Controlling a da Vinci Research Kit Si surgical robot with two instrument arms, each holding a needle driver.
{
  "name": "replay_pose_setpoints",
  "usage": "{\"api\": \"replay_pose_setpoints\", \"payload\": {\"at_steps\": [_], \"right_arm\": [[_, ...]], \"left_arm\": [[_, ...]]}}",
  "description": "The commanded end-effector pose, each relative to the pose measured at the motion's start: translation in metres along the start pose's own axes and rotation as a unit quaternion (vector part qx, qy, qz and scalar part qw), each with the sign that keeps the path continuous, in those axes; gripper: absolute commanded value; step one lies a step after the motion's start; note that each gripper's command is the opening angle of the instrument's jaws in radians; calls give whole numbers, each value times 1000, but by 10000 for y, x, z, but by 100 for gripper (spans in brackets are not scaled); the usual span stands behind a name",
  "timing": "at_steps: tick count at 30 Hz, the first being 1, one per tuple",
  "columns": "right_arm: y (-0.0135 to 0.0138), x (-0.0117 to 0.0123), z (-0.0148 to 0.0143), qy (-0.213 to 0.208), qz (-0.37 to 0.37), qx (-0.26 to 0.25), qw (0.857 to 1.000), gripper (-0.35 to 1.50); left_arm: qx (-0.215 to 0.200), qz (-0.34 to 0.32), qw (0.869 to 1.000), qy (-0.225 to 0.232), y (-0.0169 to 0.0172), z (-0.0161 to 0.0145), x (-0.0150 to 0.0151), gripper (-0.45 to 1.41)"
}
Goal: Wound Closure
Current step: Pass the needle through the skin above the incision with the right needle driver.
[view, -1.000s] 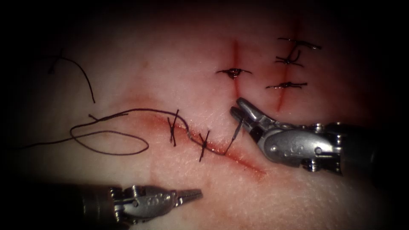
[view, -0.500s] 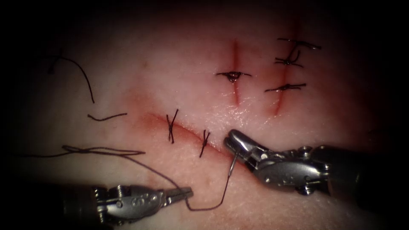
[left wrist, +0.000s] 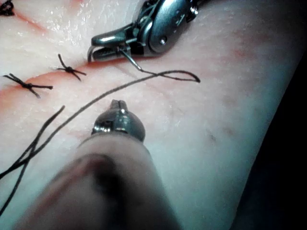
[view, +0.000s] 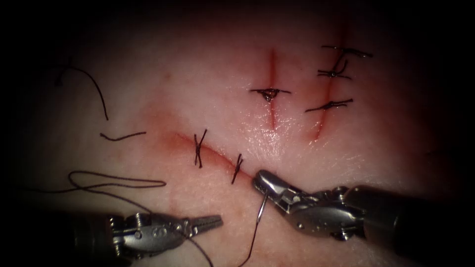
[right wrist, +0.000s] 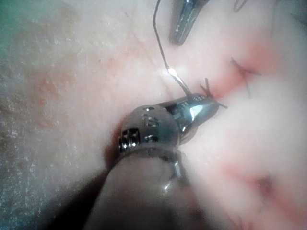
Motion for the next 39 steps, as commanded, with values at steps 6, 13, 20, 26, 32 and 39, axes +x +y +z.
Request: {"api": "replay_pose_setpoints", "payload": {"at_steps": [6, 13, 20, 26, 32, 39], "right_arm": [[-8, -9, 8, -23, 35, 6, 999, -35], [-20, -25, -2, -46, 54, 15, 997, -35], [-47, -23, -6, -51, 58, 35, 996, -35], [-50, -30, -8, -65, 69, 44, 995, -35], [-63, -39, -6, -94, 83, 79, 989, -35], [-82, -50, -8, -126, 84, 119, 981, -35]], "left_arm": [[1, 6, 1000, -2, 8, 21, 12, -45], [-2, 10, 1000, -2, 6, 30, 22, -43], [-3, 7, 1000, -3, -11, 37, 20, -42], [-2, 8, 1000, -2, -18, 45, 15, -45], [5, 8, 1000, 0, -22, 61, 12, -45], [4, 10, 1000, -6, -22, 70, 7, -45]]}}
